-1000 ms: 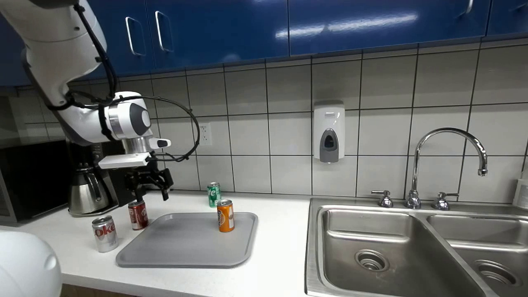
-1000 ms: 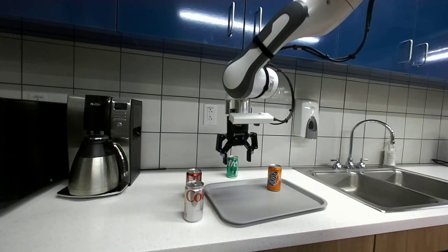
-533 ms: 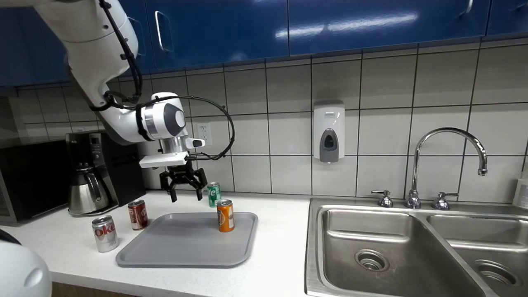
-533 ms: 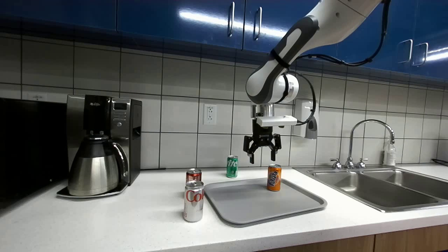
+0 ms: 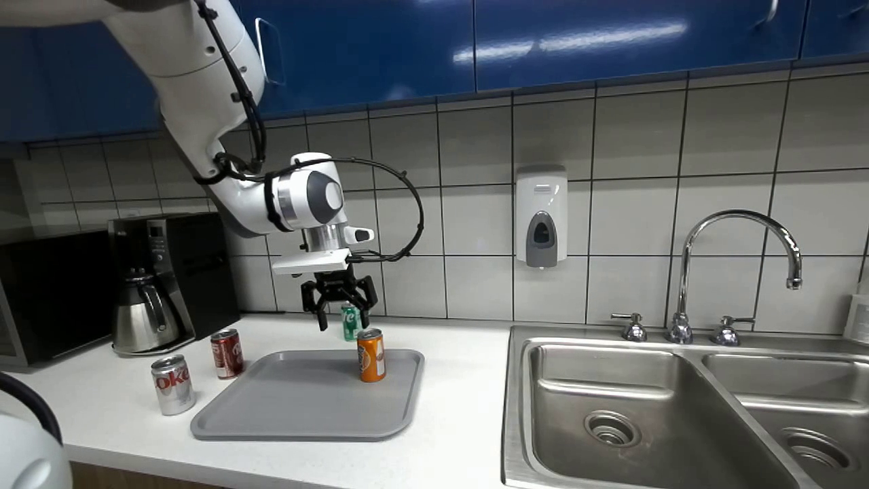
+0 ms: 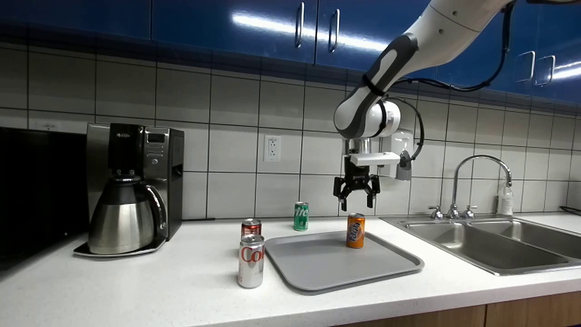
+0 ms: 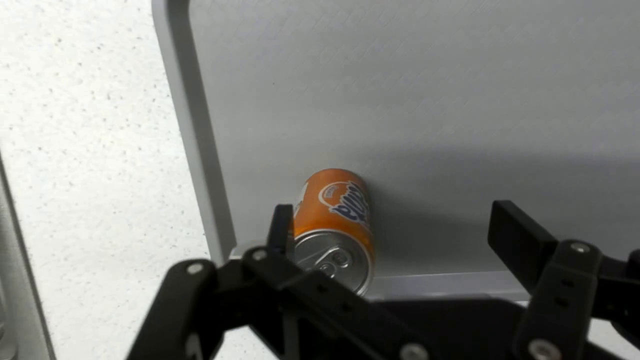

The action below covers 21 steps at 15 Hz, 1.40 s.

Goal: Remove the silver and orange cans from the tray.

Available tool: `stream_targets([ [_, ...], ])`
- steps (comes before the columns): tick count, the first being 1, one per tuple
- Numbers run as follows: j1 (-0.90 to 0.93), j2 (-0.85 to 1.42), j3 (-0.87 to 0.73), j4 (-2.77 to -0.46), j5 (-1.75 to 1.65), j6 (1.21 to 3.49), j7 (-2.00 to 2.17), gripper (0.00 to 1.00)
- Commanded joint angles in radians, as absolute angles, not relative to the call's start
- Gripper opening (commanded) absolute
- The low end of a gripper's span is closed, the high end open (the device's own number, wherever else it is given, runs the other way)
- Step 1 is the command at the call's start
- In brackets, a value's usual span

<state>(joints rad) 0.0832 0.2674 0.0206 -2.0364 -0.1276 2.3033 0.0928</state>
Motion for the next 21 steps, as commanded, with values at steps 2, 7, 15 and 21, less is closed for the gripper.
stream_targets([
  [2,0.048,0.323,0.012,-1.952,-0.1,2.274,0.042,1.0],
  [7,0.031,0.398,0.001,-1.87,-0.095,2.269,0.029,1.0],
  [15,0.028,0.481,0.005,-1.788,-0.08,2.263,0.023,1.0],
  [21,0.033,0.515,0.004,-1.793,-0.081,2.258,0.031,1.0],
])
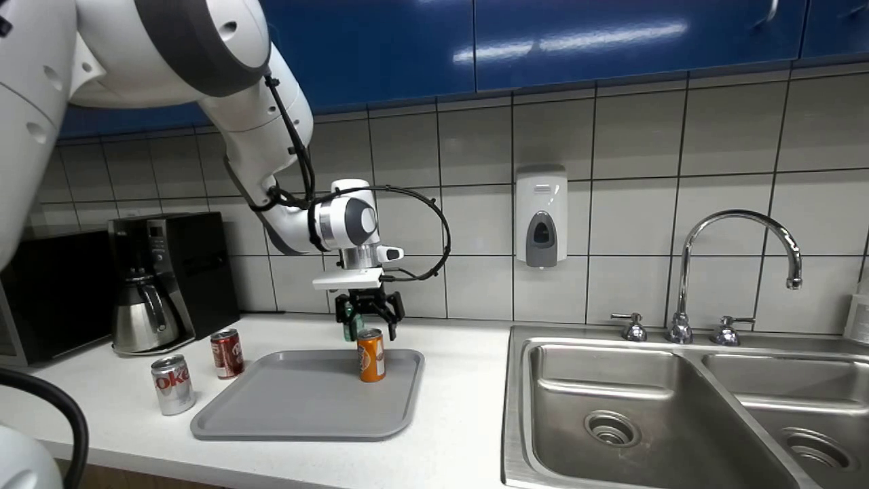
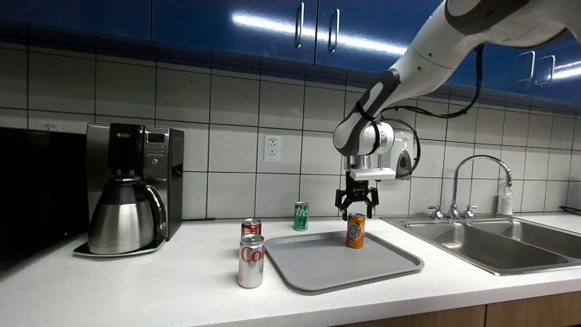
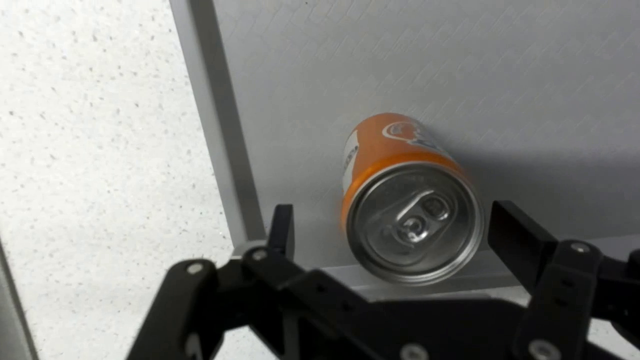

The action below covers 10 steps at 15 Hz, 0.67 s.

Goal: Remove the silver and orange cans from the tray.

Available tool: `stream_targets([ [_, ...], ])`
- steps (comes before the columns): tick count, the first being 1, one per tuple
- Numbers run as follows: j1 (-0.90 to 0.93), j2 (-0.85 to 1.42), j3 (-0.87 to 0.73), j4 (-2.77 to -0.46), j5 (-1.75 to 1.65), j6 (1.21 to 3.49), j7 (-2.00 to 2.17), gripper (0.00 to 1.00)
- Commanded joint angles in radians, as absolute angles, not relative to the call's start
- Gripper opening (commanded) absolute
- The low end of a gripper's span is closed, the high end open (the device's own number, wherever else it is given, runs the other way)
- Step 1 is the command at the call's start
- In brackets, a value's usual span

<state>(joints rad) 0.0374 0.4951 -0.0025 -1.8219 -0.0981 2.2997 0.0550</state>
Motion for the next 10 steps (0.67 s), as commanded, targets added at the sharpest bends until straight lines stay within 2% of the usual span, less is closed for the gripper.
stream_targets([
  [1,0.035,0.52,0.004,-1.793,-0.082,2.257,0.033,1.0],
  [9,0.041,0.535,0.004,-1.794,-0.086,2.256,0.037,1.0],
  [10,0.041,0.534,0.006,-1.796,-0.084,2.258,0.034,0.75],
])
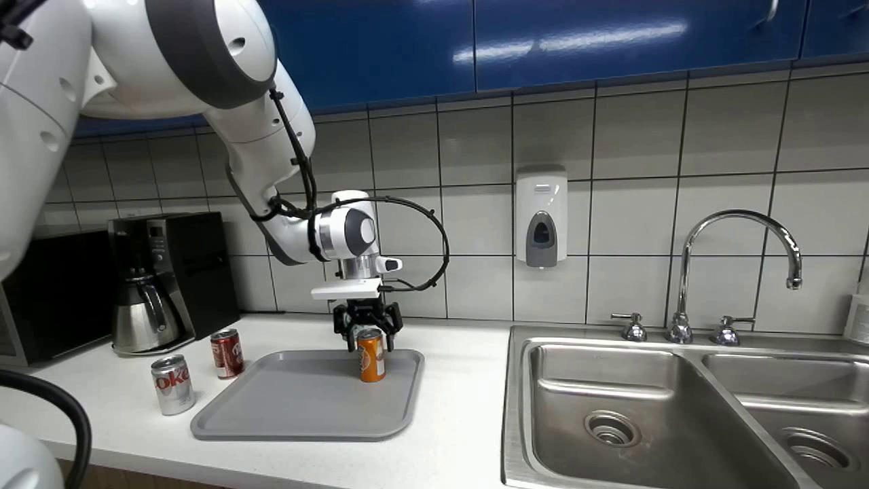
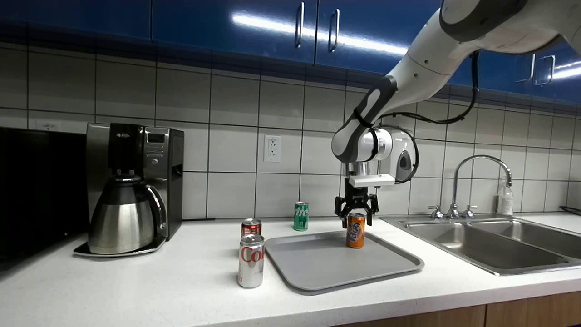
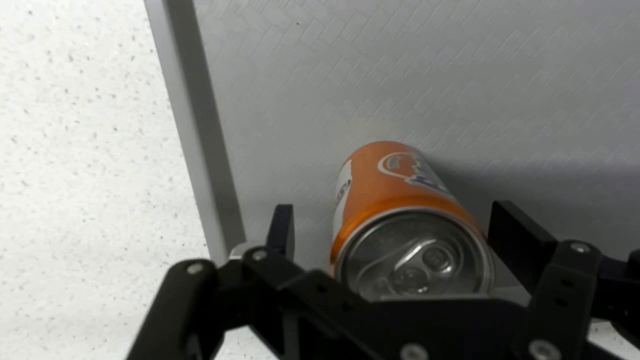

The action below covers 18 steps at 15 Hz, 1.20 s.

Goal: Remove the silver and orange cans from the tray.

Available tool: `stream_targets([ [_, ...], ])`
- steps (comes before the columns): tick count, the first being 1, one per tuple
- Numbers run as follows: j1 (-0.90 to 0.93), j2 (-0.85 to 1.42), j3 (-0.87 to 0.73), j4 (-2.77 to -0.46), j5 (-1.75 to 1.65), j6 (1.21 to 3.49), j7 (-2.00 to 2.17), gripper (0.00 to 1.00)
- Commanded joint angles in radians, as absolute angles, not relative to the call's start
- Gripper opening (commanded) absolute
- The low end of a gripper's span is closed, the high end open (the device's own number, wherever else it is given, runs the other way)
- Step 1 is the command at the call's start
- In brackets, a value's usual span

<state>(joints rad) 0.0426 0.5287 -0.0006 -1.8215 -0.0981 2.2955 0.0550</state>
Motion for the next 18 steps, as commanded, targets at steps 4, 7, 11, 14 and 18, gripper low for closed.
stream_targets([
  [4,0.041,0.529,0.006,-1.801,-0.086,2.26,0.033,0.51],
  [7,0.035,0.516,0.014,-1.814,-0.077,2.265,0.016,0.38],
  [11,0.03,0.46,0.017,-1.849,-0.081,2.262,-0.015,0.38],
  [14,0.019,0.42,0.008,-1.859,-0.087,2.24,-0.042,0.38],
  [18,-0.018,0.356,-0.014,-1.896,-0.078,2.241,-0.066,0.38],
])
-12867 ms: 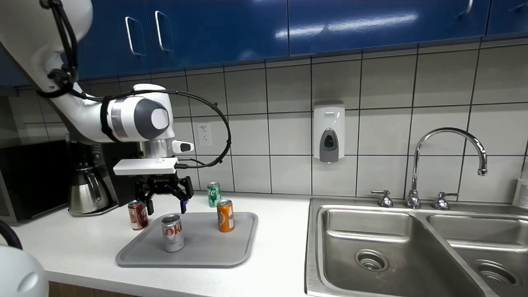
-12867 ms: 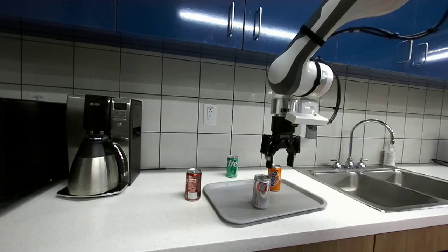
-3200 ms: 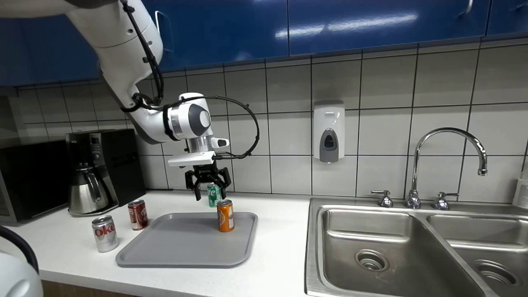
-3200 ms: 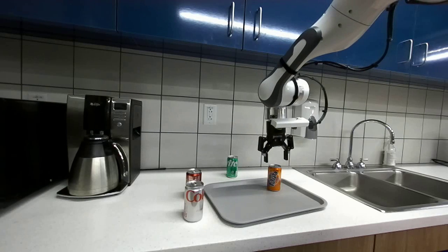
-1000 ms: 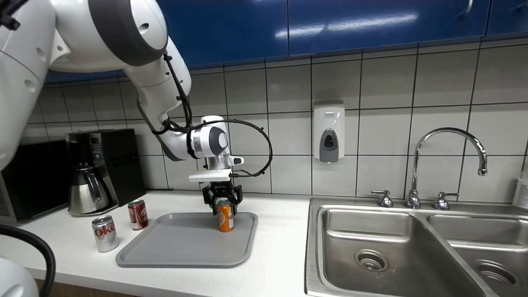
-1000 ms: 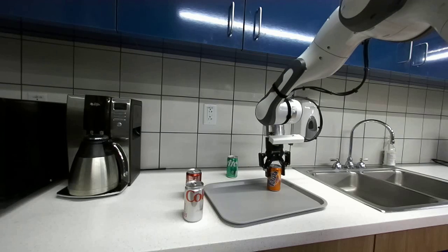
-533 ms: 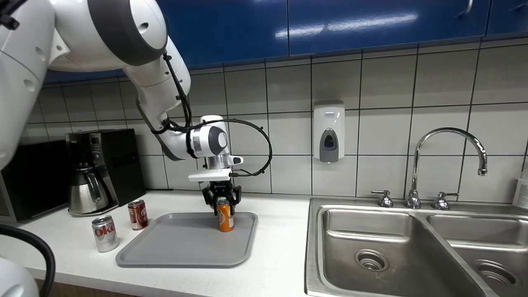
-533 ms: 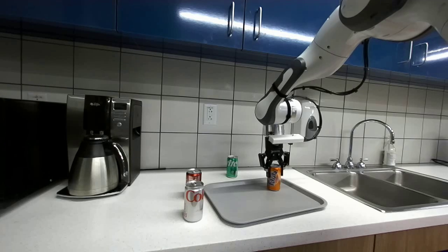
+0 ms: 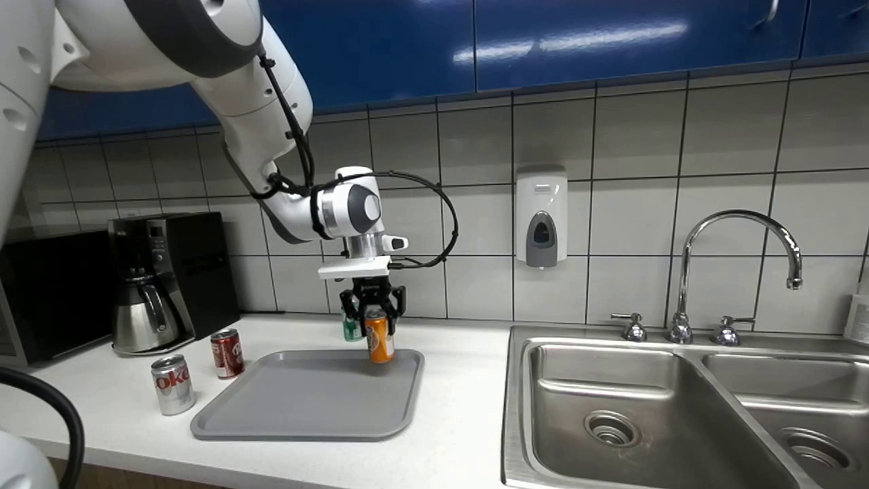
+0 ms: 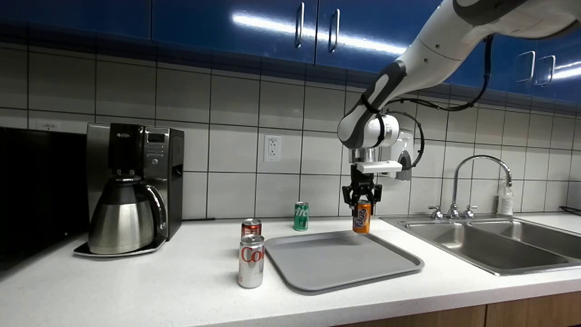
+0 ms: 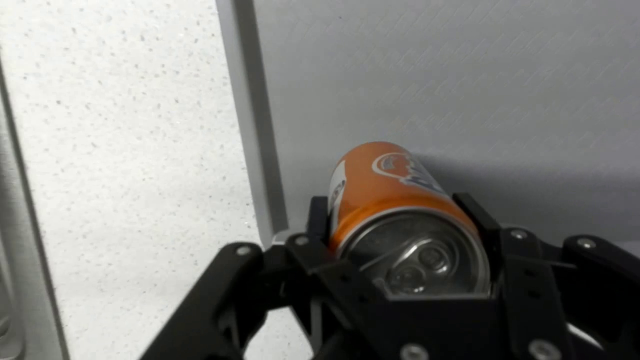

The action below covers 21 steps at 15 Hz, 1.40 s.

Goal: Remove the silver and orange cans from the tray.

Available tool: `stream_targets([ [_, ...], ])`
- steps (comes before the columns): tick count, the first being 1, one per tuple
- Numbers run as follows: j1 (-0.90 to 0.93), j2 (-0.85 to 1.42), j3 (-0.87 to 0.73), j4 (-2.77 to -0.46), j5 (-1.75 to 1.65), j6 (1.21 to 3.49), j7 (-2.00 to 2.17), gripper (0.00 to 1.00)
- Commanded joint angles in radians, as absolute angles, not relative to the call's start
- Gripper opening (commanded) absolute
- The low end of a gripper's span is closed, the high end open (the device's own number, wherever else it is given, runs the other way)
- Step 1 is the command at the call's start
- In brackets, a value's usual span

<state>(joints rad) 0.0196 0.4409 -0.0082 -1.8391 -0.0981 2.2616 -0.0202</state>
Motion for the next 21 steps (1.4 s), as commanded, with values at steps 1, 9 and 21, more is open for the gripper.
stream_targets([
  [1,-0.031,0.345,-0.021,-1.906,-0.072,2.245,-0.069,0.38],
  [9,-0.103,0.315,-0.097,-1.986,-0.077,2.289,-0.046,0.38],
  [21,-0.162,0.367,-0.122,-2.02,-0.054,2.307,-0.084,0.38],
])
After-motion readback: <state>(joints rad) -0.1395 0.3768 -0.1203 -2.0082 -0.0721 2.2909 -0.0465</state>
